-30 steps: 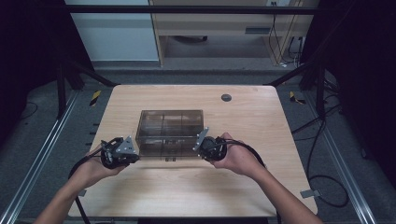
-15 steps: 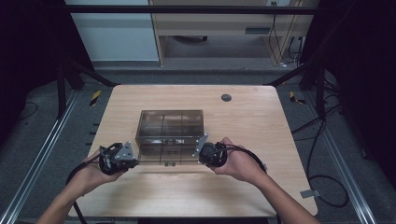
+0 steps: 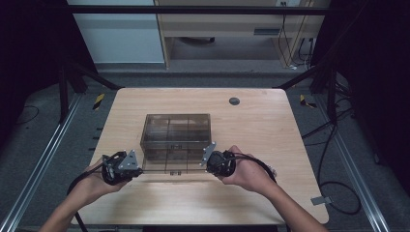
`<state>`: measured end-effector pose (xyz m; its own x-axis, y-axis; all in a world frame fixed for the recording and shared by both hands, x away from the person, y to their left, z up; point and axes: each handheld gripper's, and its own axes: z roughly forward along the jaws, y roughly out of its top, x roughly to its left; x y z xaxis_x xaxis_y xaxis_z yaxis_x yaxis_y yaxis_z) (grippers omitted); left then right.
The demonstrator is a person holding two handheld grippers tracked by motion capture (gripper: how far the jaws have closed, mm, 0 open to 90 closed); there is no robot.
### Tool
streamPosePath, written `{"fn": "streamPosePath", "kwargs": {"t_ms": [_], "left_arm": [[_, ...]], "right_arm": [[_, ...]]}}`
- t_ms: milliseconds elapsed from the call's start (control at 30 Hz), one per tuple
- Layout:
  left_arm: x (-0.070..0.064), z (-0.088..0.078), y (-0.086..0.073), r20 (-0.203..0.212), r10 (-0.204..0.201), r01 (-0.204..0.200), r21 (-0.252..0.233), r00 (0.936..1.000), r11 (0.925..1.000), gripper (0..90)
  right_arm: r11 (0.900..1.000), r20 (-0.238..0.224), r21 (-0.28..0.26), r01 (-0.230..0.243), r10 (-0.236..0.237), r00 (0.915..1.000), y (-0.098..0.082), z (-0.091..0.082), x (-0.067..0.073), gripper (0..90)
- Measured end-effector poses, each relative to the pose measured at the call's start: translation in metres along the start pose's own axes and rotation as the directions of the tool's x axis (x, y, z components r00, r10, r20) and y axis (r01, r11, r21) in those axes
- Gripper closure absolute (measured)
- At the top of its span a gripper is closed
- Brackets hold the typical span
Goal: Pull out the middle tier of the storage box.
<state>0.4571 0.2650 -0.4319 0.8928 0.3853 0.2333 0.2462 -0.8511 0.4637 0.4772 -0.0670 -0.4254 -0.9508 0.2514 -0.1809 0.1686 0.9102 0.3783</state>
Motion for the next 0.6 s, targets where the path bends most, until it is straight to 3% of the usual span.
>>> {"fn": "streamPosePath", "kwargs": {"t_ms": [600], "left_arm": [[-0.0065, 0.0003, -0.0014, 0.002, 0.006, -0.006, 0.0, 1.0, 1.0, 85.4]], "right_arm": [[1.0, 0.001, 0.007, 0.01, -0.01, 1.0, -0.0018, -0.0001, 0.0046, 88.3]]}}
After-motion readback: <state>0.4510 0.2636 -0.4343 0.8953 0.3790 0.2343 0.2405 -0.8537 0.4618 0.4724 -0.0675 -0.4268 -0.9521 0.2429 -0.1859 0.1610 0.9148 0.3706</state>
